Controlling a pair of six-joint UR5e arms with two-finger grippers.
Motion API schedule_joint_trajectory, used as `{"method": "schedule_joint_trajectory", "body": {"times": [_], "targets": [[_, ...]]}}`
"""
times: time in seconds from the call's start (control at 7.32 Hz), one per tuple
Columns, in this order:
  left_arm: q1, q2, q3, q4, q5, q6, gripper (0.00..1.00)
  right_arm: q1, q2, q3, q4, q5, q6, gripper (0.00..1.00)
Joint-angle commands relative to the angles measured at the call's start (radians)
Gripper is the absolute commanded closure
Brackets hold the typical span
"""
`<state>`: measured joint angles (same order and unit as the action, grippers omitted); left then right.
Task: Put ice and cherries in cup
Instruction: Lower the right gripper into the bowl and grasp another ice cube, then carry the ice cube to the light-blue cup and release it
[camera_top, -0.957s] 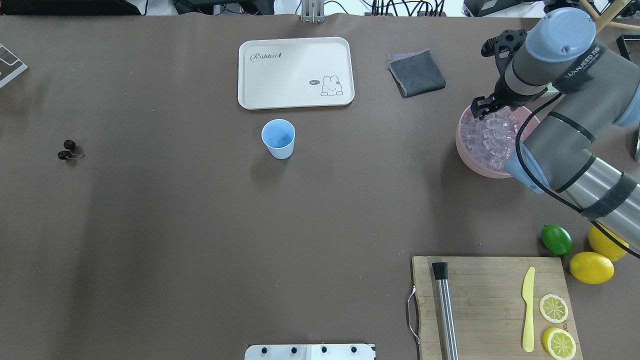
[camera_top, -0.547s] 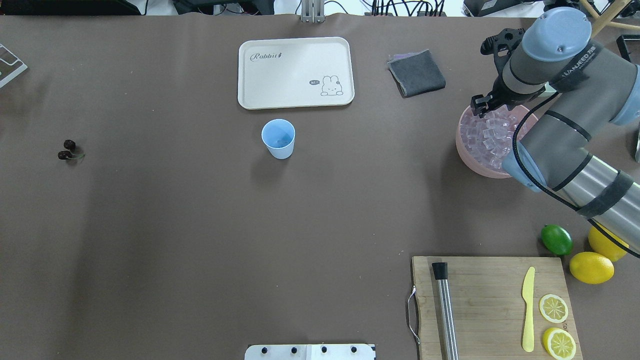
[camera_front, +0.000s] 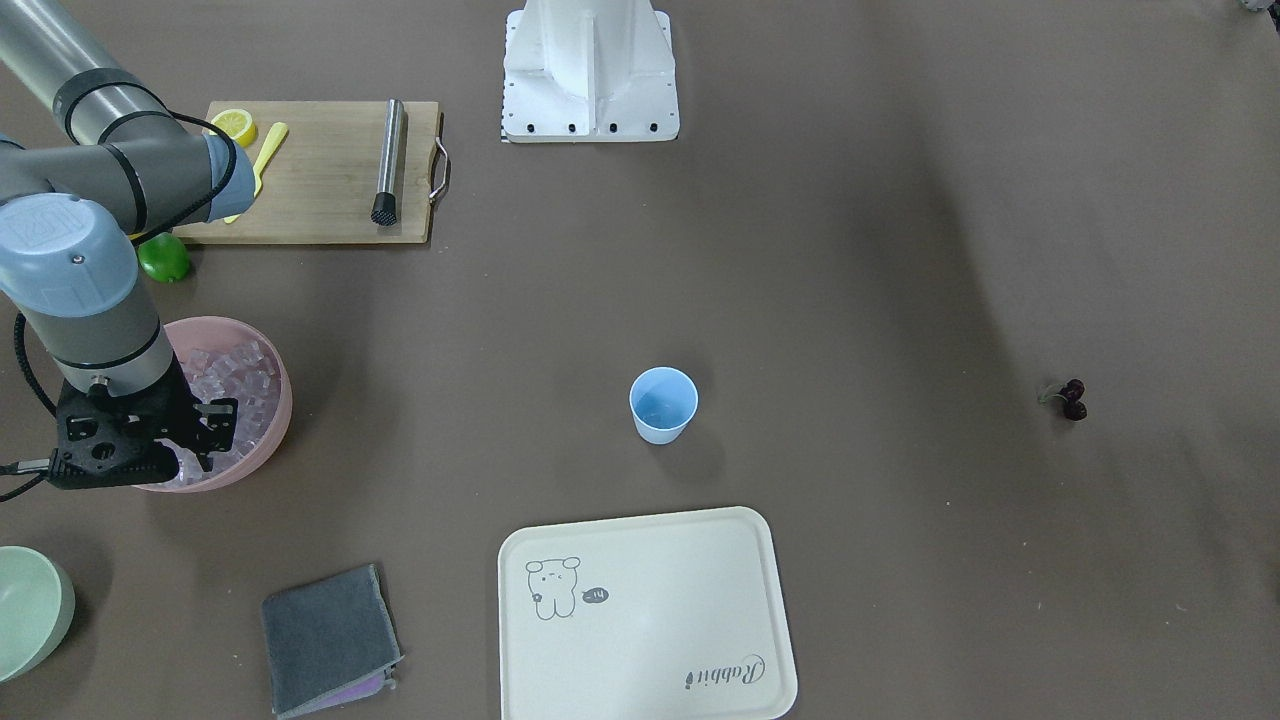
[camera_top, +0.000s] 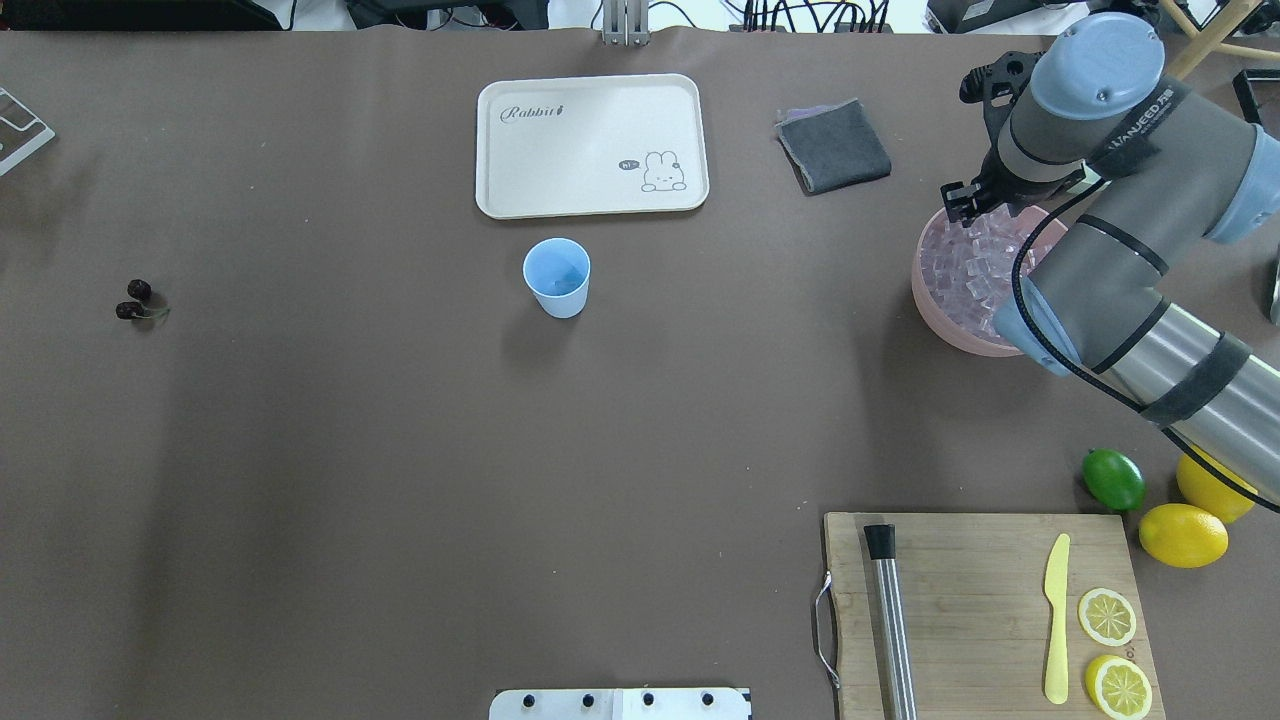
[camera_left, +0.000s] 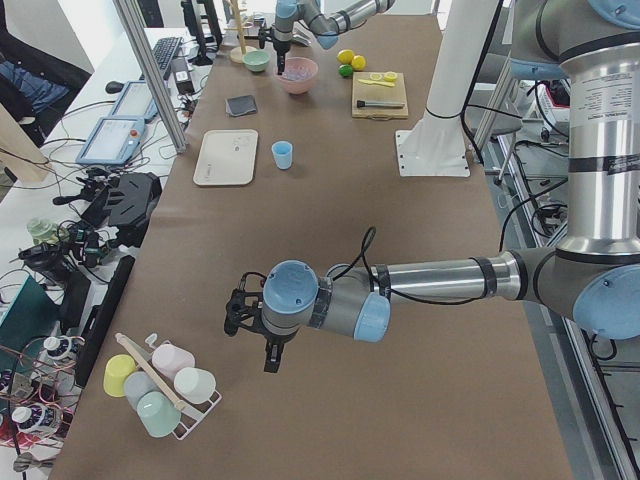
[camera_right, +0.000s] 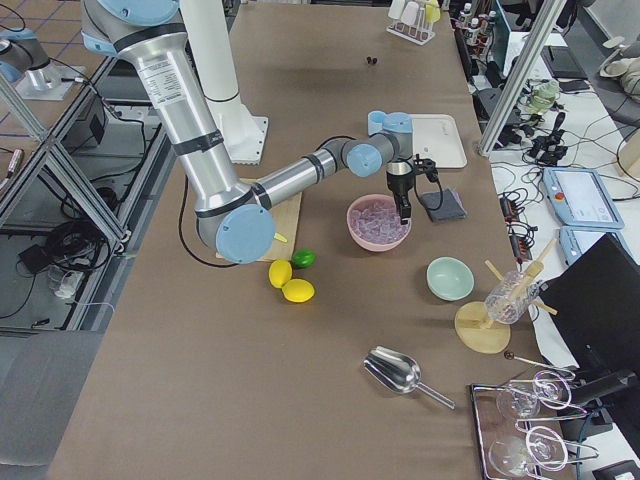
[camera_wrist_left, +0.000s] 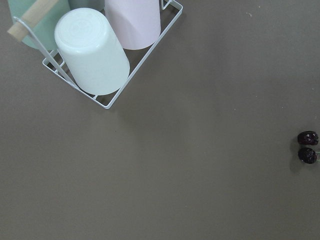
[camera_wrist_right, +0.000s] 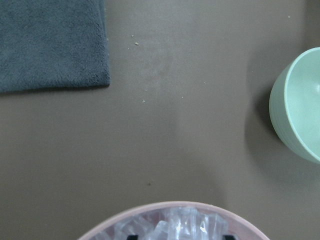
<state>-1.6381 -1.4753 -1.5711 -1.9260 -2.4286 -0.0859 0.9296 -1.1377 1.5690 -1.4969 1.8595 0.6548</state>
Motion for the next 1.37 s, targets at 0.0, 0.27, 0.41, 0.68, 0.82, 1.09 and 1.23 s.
{"method": "schedule_joint_trajectory", "body": {"times": [0.0, 0.27, 0.41, 0.68, 0.82, 1.09, 1.23], "targets": [[0.001, 0.0, 0.008, -0.008, -0.001, 0.001, 0.02, 0.0, 0.003, -0.01, 0.0, 0.001, 0.0, 0.69], [0.001, 0.0, 0.058, -0.086, 0.0, -0.002, 0.02, -0.002, 0.013, -0.001, 0.0, 0.003, 0.0, 0.71], [0.001, 0.0, 0.059, -0.087, 0.0, -0.003, 0.02, 0.0, 0.025, 0.014, -0.009, 0.009, 0.0, 0.72], [0.001, 0.0, 0.056, -0.087, 0.0, -0.005, 0.02, 0.044, 0.039, 0.096, -0.055, 0.125, 0.002, 0.72], [0.001, 0.0, 0.056, -0.087, 0.0, -0.005, 0.02, 0.058, 0.042, 0.162, -0.096, 0.182, 0.011, 0.72], [0.001, -0.002, 0.051, -0.087, 0.0, -0.006, 0.02, -0.108, 0.198, 0.137, -0.108, 0.121, 0.324, 0.72], [0.001, -0.007, 0.054, -0.087, 0.0, -0.006, 0.02, -0.177, 0.307, 0.073, -0.108, 0.078, 0.436, 0.72]]}}
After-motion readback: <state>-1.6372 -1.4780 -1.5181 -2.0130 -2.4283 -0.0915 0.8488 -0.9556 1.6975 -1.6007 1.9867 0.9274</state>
